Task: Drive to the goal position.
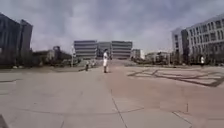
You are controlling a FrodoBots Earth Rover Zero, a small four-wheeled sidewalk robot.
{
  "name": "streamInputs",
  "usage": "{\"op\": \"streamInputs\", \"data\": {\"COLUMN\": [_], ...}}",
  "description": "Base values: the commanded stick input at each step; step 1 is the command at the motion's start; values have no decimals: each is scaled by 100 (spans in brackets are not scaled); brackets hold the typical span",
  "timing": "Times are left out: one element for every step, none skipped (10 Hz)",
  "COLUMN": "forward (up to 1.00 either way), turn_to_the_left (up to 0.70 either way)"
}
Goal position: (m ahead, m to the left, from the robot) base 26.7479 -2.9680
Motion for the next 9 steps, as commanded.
{"op": "streamInputs", "data": {"forward": [100,100,100,100,100,100,100,100,100], "turn_to_the_left": [40,6,0,0,0,0,0,0,0]}}
